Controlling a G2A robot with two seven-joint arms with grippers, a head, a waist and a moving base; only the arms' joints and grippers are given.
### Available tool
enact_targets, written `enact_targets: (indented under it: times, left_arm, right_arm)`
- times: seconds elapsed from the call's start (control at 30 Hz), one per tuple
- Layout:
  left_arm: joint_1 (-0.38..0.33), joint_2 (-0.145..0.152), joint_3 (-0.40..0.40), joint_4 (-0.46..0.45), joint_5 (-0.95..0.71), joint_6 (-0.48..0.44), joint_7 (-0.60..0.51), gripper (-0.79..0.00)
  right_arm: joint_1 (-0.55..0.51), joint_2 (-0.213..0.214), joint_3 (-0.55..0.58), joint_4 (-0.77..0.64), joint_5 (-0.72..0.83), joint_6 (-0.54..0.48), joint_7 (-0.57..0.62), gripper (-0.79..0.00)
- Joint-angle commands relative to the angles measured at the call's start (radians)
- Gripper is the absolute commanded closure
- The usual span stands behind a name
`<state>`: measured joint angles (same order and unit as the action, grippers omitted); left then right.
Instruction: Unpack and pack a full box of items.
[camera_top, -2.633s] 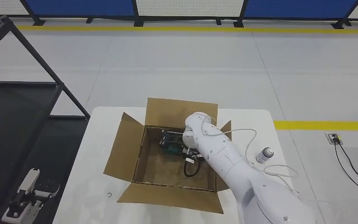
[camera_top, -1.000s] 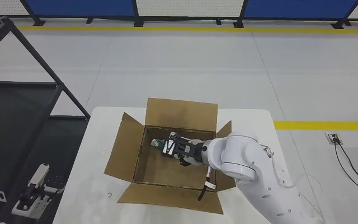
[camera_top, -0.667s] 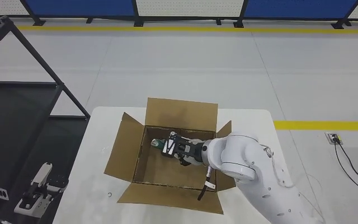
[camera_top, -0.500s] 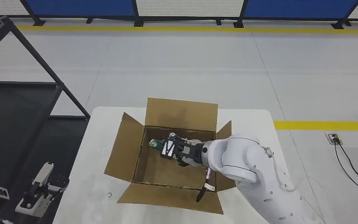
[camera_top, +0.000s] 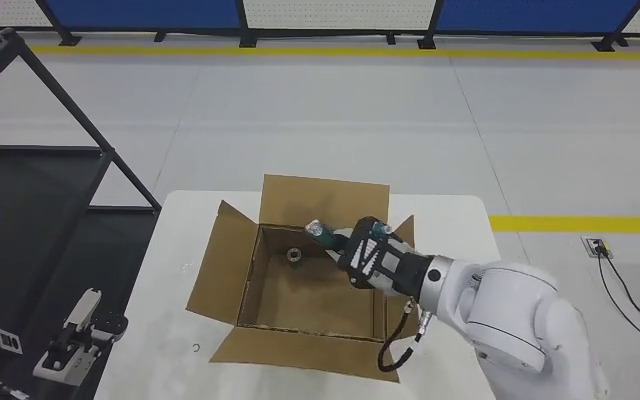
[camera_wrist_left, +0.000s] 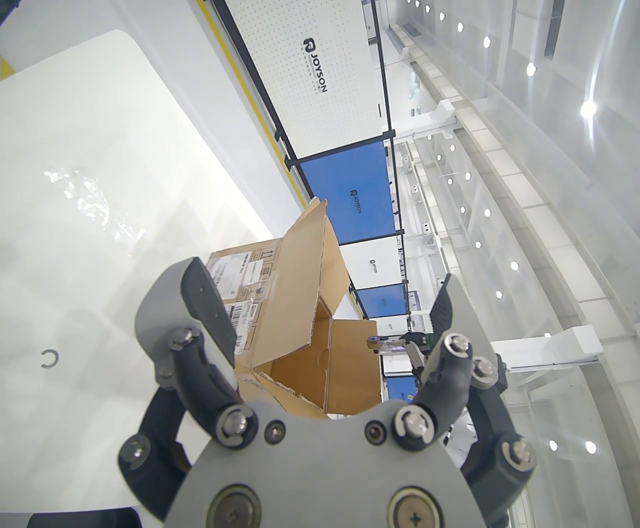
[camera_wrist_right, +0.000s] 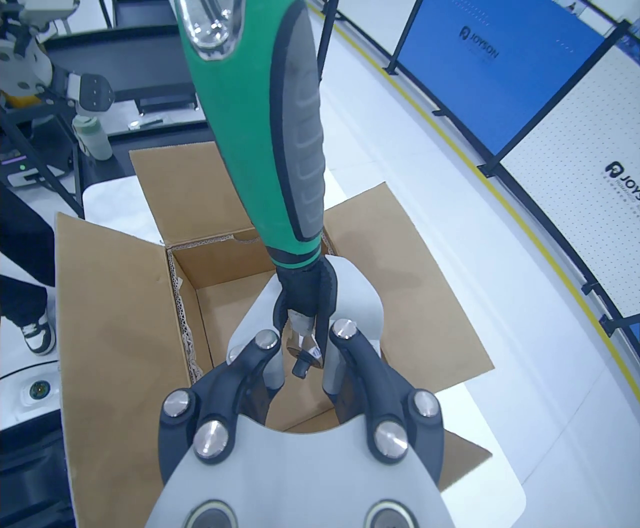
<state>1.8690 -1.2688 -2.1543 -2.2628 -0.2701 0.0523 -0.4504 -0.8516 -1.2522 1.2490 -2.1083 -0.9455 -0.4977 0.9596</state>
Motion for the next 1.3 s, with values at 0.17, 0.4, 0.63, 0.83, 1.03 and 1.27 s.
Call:
enact_targets:
  times: [0.17, 0.4, 0.63, 0.83, 1.03, 1.27]
  left_arm:
    - [-0.017, 0.003, 0.015, 0.002, 0.014, 0.014, -0.003, -0.785]
    - [-0.041, 0.008, 0.032, 0.001, 0.032, 0.034, -0.008, -0.785]
    - [-0.062, 0.013, 0.046, 0.001, 0.048, 0.056, -0.013, -0.785]
    - [-0.078, 0.017, 0.057, 0.0, 0.062, 0.073, -0.015, -0.785]
    - [-0.091, 0.02, 0.074, -0.006, 0.08, 0.089, -0.016, -0.785]
    - [-0.11, 0.026, 0.111, -0.023, 0.122, 0.113, -0.022, -0.785]
  right_arm:
    - [-0.177, 0.026, 0.224, -0.163, 0.043, 0.044, -0.039, 0.0]
    - [-0.316, 0.044, 0.404, -0.242, 0.123, 0.08, -0.013, 0.0]
    - [-0.379, 0.059, 0.509, -0.232, 0.171, 0.181, 0.106, 0.0]
    - [-0.393, 0.071, 0.552, -0.163, 0.197, 0.271, 0.202, 0.0]
    - [-0.43, 0.082, 0.583, -0.095, 0.19, 0.328, 0.25, 0.0]
    - [-0.442, 0.089, 0.574, -0.032, 0.182, 0.346, 0.266, 0.0]
